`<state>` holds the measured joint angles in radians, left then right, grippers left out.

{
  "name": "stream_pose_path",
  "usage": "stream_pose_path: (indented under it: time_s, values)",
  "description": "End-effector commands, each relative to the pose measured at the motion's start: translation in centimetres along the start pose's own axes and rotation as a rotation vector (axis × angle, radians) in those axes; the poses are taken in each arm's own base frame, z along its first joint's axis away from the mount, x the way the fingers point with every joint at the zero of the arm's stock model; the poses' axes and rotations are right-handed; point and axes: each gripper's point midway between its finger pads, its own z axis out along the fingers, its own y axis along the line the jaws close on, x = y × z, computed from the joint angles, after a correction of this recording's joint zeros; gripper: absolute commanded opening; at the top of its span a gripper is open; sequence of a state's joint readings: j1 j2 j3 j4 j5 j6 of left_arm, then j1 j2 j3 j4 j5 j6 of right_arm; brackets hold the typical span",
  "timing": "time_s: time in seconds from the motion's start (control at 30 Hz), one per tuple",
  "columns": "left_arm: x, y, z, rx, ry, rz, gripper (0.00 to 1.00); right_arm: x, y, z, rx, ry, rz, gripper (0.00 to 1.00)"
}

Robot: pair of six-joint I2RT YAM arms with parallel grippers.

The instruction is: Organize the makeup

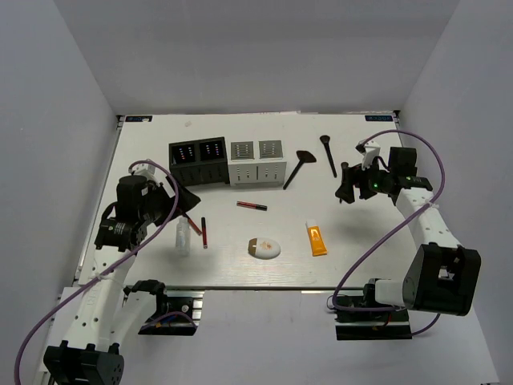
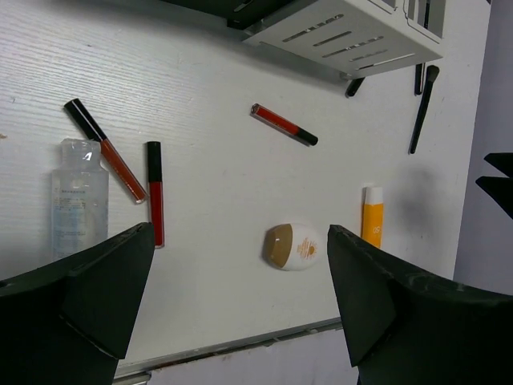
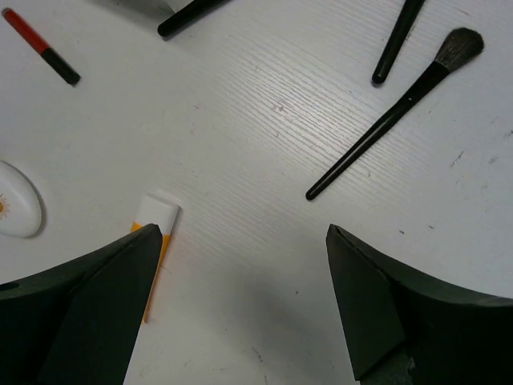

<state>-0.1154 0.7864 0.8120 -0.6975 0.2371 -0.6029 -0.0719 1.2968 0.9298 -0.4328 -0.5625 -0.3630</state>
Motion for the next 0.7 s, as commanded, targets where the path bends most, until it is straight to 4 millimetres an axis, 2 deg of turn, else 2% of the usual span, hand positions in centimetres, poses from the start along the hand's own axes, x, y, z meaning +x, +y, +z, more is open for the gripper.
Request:
stream_pose_path:
  time_s: [0.0, 0.1, 0.37, 0.4, 0.43, 0.5, 0.53, 0.57, 0.6, 0.63, 0.67]
  values:
    - [-0.2, -0.9, -0.1, 0.049, -0.011, 0.017, 0.98, -2.5, -1.2, -0.5, 0.062, -0.056, 0.011, 0.89]
    - [-0.1, -1.1, -0.2, 0.061, -0.011, 0.019, 0.98, -2.9, -1.0, -0.6, 0.05, -0.078, -0.016, 0.89]
    - [0.7, -1.3, 0.0, 0.086, 0.012, 0.008, 0.98, -2.7, 1.9, -0.7, -0.13, -0.113, -0.156, 0.89]
    - [0.8, -1.3, 0.1, 0.086, 0.015, 0.006, 0.96, -2.4, 2.1, -0.6, -0.143, -0.1, -0.15, 0.89]
    - [1.0, -1.3, 0.3, 0.085, 0.033, 0.002, 0.89, -2.3, 2.4, -0.5, -0.158, -0.098, -0.147, 0.89]
    - [1.3, -1.3, 0.7, 0.089, 0.056, -0.009, 0.77, -1.9, 2.7, -0.4, -0.18, -0.084, -0.14, 0.72]
    - [1.6, -1.2, 1.2, 0.085, 0.082, -0.018, 0.62, -1.9, 2.9, -0.3, -0.192, -0.081, -0.141, 0.58]
    - [1.9, -1.3, 1.3, 0.088, 0.103, -0.031, 0.55, -1.9, 3.0, -0.3, -0.198, -0.079, -0.138, 0.37]
    - [2.1, -1.2, 1.4, 0.081, 0.115, -0.038, 0.5, -2.0, 3.1, -0.2, -0.2, -0.08, -0.139, 0.3]
    - [2.1, -1.0, 1.4, 0.071, 0.118, -0.046, 0.43, -1.7, 3.0, -0.2, -0.197, -0.072, -0.138, 0.29]
    - [2.0, -0.5, 1.4, 0.038, 0.112, -0.058, 0.41, -1.7, 3.0, -0.3, -0.191, -0.073, -0.141, 0.34]
